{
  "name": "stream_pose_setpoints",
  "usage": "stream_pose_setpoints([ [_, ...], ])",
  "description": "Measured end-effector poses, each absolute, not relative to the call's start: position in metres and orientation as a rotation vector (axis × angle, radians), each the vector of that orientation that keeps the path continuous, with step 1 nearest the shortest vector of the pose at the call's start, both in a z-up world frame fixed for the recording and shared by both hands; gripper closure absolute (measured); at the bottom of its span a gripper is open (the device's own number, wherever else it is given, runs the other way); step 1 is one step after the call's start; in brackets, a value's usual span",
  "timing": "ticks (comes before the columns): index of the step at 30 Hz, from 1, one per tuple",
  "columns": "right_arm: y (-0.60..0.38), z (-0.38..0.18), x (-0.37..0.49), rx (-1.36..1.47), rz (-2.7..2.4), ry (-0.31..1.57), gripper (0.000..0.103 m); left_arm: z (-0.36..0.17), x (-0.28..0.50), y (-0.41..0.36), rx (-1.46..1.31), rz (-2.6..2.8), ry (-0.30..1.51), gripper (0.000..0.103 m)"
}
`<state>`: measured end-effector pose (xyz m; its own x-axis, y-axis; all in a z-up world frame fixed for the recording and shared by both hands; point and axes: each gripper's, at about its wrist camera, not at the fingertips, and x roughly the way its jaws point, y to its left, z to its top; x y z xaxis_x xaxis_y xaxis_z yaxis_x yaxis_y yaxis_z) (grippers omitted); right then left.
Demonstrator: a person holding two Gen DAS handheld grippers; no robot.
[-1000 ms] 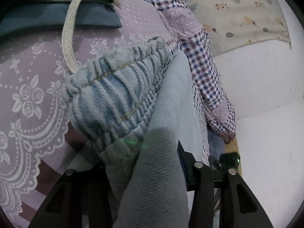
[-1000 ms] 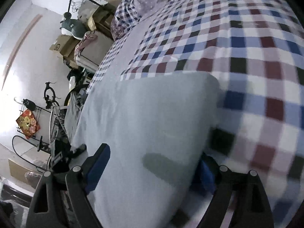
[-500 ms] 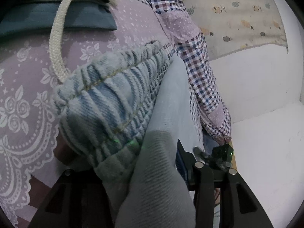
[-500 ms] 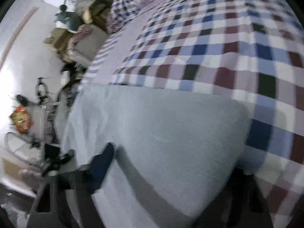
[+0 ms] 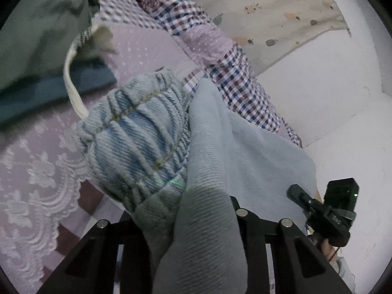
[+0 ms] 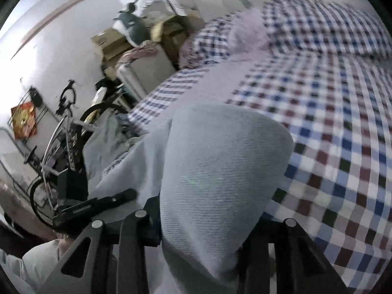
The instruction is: Fold clothes
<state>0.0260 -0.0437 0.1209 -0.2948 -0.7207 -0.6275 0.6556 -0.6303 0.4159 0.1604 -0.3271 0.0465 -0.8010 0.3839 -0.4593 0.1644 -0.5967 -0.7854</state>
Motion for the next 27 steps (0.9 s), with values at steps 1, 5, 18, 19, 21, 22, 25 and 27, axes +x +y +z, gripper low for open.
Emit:
stream_pose_setpoints([
  [1,-0.048,0.128,0.031,1.014,-2.002,-0.089,0.065,0.052,0.165,-0.330,-0.913,2.538,-1.340,0.073],
  [5,-0.069,0.158,0.050,0.940,-1.993,-0.083,0.065,0.085,0.184,-0.355,-0.832,2.588,-1.296,0.073],
  [18,-0.226,0.228,0.075,0.756,-1.862,-0.184,0.065,0.189,0.224,-0.514,-0.690,2.784,-1.156,0.073],
  [19,-0.241,0.228,0.075,0.754,-1.852,-0.191,0.065,0.192,0.226,-0.525,-0.685,2.801,-1.154,0.073],
  [21,-0.271,0.228,0.077,0.750,-1.835,-0.205,0.065,0.198,0.231,-0.556,-0.681,2.838,-1.150,0.073],
  [22,-0.285,0.227,0.077,0.749,-1.831,-0.211,0.065,0.200,0.233,-0.568,-0.680,2.856,-1.146,0.073],
  [25,-0.331,0.220,0.079,0.763,-1.818,-0.226,0.065,0.197,0.233,-0.609,-0.710,2.908,-1.118,0.073],
  [27,-0.356,0.207,0.077,0.791,-1.814,-0.225,0.065,0.191,0.234,-0.632,-0.739,2.936,-1.110,0.073],
])
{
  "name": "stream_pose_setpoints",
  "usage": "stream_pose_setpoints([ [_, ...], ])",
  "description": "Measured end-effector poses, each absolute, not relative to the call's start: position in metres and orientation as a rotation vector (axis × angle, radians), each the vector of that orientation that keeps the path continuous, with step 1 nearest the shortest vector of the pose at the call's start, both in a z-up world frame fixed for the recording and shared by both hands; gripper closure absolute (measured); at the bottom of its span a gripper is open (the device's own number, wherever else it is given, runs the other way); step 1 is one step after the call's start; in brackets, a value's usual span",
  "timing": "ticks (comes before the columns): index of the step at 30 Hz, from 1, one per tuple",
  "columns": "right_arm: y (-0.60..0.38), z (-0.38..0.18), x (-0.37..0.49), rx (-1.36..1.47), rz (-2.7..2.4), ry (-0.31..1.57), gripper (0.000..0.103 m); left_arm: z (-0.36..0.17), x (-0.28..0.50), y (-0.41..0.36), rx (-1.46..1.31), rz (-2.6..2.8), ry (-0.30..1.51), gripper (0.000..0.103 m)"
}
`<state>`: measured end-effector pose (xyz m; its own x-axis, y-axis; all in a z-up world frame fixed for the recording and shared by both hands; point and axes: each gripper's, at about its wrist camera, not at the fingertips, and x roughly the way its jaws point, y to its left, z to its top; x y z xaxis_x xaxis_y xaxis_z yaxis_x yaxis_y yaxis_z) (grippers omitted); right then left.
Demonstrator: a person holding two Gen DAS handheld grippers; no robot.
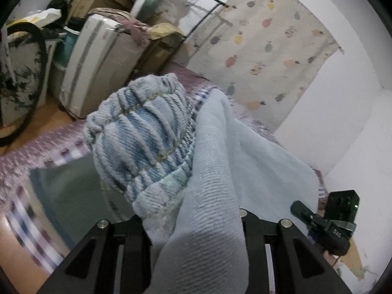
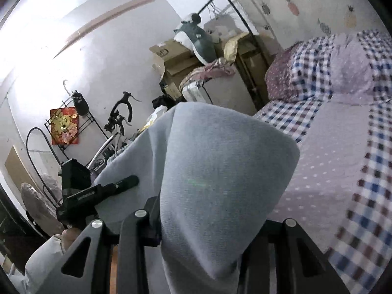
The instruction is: Fold clothes
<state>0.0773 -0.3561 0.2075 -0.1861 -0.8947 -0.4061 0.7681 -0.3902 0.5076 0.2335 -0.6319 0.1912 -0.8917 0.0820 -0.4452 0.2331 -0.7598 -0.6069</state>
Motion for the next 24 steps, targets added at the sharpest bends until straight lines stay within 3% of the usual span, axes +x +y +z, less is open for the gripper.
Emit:
stream_pose_setpoints([
  [8,-0.425,0.130,0.053,1.020,-1.899,-0.085,0.063,0.118,0.196,-0.694,0.977,-2.593,1.017,0.068],
  [13,-0.422,0.117,0.044,1.081,-1.977,-0.017,0.052,0.102,0.205,-0.707,0.982,-2.566,1.059,0.048],
  [15,-0.419,0.119,0.043,1.083,-2.031,0.059,0.045,0.105,0.213,-0.707,0.963,-2.526,0.984,0.026],
  [16,-0.415,0.121,0.045,1.076,-2.062,0.093,0.041,0.108,0.219,-0.711,0.936,-2.506,0.961,0.020],
  [20,-0.390,0.131,0.057,1.022,-2.211,0.199,0.036,0.118,0.260,-0.728,0.839,-2.433,0.991,0.019],
  [24,-0.363,0.158,0.076,0.908,-2.338,0.288,0.027,0.146,0.280,-0.715,0.772,-2.446,0.895,0.019],
])
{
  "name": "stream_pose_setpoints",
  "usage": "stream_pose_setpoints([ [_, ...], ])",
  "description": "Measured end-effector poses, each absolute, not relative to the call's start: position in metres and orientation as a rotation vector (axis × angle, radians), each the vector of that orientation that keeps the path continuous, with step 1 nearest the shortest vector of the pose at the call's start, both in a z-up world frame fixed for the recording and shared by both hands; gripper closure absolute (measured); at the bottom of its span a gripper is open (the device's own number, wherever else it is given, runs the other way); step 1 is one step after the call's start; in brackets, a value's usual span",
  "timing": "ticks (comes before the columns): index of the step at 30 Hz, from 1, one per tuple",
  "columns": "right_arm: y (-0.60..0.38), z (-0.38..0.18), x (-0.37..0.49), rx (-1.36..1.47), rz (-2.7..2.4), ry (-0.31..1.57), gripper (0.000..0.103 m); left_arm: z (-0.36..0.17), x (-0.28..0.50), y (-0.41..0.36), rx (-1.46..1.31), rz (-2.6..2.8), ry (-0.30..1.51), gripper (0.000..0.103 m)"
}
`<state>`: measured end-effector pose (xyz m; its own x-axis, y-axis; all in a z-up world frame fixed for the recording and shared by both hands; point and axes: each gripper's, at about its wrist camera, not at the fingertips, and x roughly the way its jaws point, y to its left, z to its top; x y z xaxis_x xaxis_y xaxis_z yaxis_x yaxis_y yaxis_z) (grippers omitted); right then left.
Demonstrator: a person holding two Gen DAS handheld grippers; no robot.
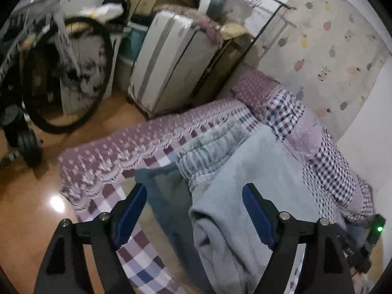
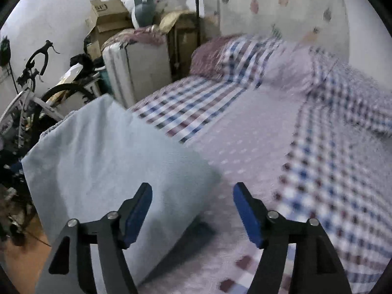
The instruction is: Fold clothes
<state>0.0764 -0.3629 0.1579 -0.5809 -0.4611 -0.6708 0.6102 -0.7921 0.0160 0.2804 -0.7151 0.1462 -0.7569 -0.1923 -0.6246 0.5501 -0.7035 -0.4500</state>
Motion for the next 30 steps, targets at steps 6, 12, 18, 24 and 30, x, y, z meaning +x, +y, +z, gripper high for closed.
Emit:
stream_pose_setpoints([
  [6,-0.315,0.213,0.109,0.760,-2.409,0.324,0.022,0.209,0.293,-0.652,0.669,-2.571,0.733,0.018],
  [12,-0.241,0.271,0.143,0.643,-2.461,0.292,0.017,0.274,0.291,-0.555,0.598,-2.760,0.638,0.017],
  [18,-0.140,0.318,0.165,0.570,-2.564,0.220,0.009,0.323,0.278,-0.431,0.555,-2.978,0.568,0.012],
  [24,-0.037,0.339,0.185,0.500,-2.721,0.213,0.007,0.337,0.256,-0.301,0.594,-3.155,0.532,0.006],
  [30,0.055,0.336,0.195,0.504,-2.861,0.215,0.005,0.326,0.229,-0.180,0.658,-3.257,0.465,0.002],
])
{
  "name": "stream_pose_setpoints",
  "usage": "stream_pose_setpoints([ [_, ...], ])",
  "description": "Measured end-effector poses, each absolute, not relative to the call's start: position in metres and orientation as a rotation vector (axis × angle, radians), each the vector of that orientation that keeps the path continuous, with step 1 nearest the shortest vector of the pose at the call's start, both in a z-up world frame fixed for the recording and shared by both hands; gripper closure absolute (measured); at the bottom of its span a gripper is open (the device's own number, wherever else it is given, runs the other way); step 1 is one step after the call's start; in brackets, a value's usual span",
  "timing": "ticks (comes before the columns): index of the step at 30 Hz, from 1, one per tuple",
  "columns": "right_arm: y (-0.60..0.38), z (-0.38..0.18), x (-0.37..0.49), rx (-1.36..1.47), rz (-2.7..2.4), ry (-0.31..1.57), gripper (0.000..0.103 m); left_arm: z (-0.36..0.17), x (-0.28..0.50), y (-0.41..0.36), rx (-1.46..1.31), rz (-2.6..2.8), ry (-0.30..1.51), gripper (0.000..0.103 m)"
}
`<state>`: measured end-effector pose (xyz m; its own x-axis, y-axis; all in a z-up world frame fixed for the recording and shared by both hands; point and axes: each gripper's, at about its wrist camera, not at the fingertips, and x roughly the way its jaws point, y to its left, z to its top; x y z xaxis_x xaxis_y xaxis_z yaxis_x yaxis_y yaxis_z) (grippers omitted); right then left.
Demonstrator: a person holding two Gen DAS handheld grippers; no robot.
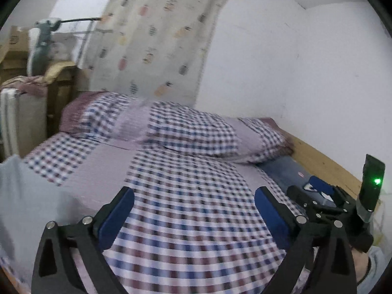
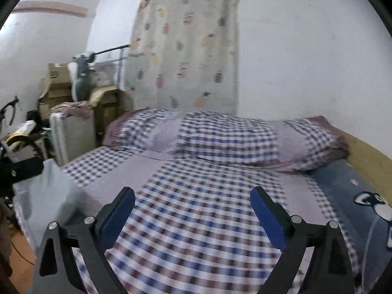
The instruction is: Fold clothes
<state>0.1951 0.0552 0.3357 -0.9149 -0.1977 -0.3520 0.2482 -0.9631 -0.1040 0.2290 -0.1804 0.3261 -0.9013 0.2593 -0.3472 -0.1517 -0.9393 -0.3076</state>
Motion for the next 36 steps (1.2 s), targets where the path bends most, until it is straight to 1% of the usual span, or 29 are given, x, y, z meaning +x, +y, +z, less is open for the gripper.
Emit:
stream_pose_setpoints([
  [5,0.126,0.317,0.191,0.589,-2.960,0.174,0.005,0.298,0.199,-0.093,-0.654,2.774,-0.367,0.001],
  [9,0.170,0.298,0.180,0.690,-3.004,0.133,0.005,0.273,0.181,-0.038,-0.732,2.728,-0.352,0.001],
  [15,0.213,0.263,0.159,0.796,-3.046,0.077,0.005,0.235,0.154,0.012,-0.796,2.710,-0.260,0.001],
  [22,0.229,0.217,0.122,0.933,-3.046,0.037,0.005,0.194,0.129,0.026,-0.875,2.751,-0.172,0.001],
  [24,0.226,0.203,0.110,0.961,-3.037,0.042,0.005,0.179,0.118,0.025,-0.898,2.783,-0.127,0.001],
  [28,0.217,0.170,0.081,1.027,-3.011,0.050,0.005,0.152,0.093,0.024,-0.920,2.850,0.027,0.001],
  [33,0.196,0.129,0.047,1.062,-3.007,0.154,0.005,0.110,0.067,0.015,-0.986,2.865,0.062,0.001],
  [36,0.186,0.107,0.033,1.092,-2.989,0.175,0.005,0.086,0.053,0.008,-1.039,2.872,0.063,0.001],
])
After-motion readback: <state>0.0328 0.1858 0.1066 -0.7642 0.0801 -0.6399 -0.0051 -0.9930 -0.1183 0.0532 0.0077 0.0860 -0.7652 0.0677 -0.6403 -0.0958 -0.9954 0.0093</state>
